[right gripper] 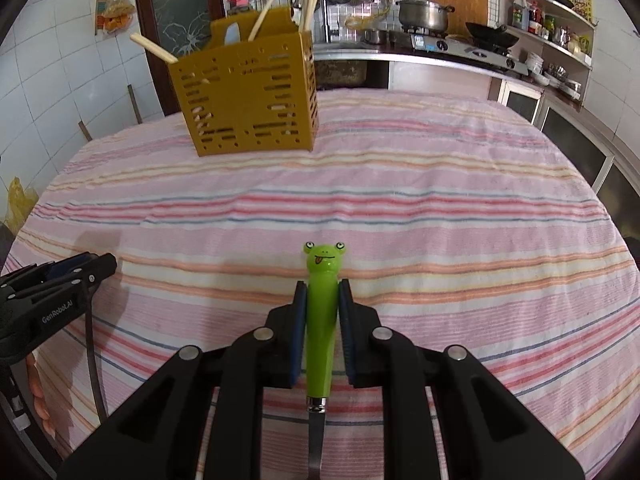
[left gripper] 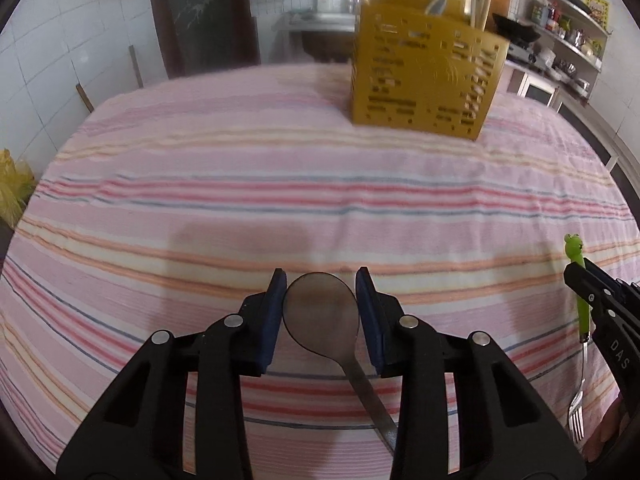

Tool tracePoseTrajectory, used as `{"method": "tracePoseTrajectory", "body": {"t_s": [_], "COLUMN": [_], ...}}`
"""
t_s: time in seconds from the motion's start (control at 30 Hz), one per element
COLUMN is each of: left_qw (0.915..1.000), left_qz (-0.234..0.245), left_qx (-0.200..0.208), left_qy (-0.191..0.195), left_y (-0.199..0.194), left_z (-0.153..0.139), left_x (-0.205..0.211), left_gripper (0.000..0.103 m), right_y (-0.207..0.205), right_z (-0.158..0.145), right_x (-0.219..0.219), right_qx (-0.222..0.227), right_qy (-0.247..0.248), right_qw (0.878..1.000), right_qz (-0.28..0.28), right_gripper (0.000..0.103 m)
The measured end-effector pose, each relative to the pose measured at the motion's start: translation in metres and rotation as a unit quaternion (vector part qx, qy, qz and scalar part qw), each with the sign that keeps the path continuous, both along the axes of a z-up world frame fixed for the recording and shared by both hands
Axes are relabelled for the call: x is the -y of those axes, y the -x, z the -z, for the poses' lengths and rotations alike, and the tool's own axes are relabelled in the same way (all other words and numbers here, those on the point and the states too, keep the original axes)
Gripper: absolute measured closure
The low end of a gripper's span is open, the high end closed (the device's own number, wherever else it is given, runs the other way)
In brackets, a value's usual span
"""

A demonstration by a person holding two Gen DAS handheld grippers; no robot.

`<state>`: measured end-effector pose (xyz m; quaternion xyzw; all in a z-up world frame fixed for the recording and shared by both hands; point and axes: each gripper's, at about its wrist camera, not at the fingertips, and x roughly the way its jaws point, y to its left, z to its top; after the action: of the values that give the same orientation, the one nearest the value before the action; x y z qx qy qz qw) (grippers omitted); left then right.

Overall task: Organize utensils
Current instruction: 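Lift the green fork and dark spoon and carry them above the holder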

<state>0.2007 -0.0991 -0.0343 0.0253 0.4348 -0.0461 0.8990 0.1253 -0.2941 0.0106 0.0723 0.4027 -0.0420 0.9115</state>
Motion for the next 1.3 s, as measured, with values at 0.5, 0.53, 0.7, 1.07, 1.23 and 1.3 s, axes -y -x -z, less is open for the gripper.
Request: {"method": "tracePoseTrajectory", "body": {"t_s": [0.5, 0.53, 0.7, 1.07, 1.23, 1.3], "left_qw": [0.9870, 0.9854, 0.9795, 0.9751, 0.9738, 0.9729], "left_qz": [0.034, 0.037, 0.045, 0.045, 0.046, 0.047], "left_qx": [0.157, 0.166, 0.196, 0.216, 0.220, 0.223], "left_qy": [0.001, 0.002, 0.001, 0.022, 0.034, 0.034], "left_y": [0.041, 0.044, 0.056, 0.053, 0.050, 0.049], "left_z": [-0.069, -0.073, -0.084, -0.090, -0.094, -0.096], "left_x": [-0.014, -0.016, -0.020, -0.037, -0.045, -0.046], "left_gripper": [0.068, 0.068, 0.068, 0.069, 0.069, 0.069], "right_y": [0.025, 0.026, 0.030, 0.035, 0.033, 0.032], "right_z": [-0.051, -0.053, -0.061, -0.076, -0.079, -0.080], "right_x": [-0.005, -0.005, -0.007, -0.010, -0.012, -0.013], "right_qx": [0.140, 0.145, 0.168, 0.199, 0.207, 0.209], "right_qy": [-0.006, -0.003, -0.001, 0.009, 0.007, 0.007], "right_qw": [0.990, 0.989, 0.985, 0.979, 0.978, 0.977], "right_qz": [0.018, 0.020, 0.026, 0.032, 0.038, 0.038], "right_gripper": [0.087, 0.087, 0.087, 0.087, 0.087, 0.087]}}
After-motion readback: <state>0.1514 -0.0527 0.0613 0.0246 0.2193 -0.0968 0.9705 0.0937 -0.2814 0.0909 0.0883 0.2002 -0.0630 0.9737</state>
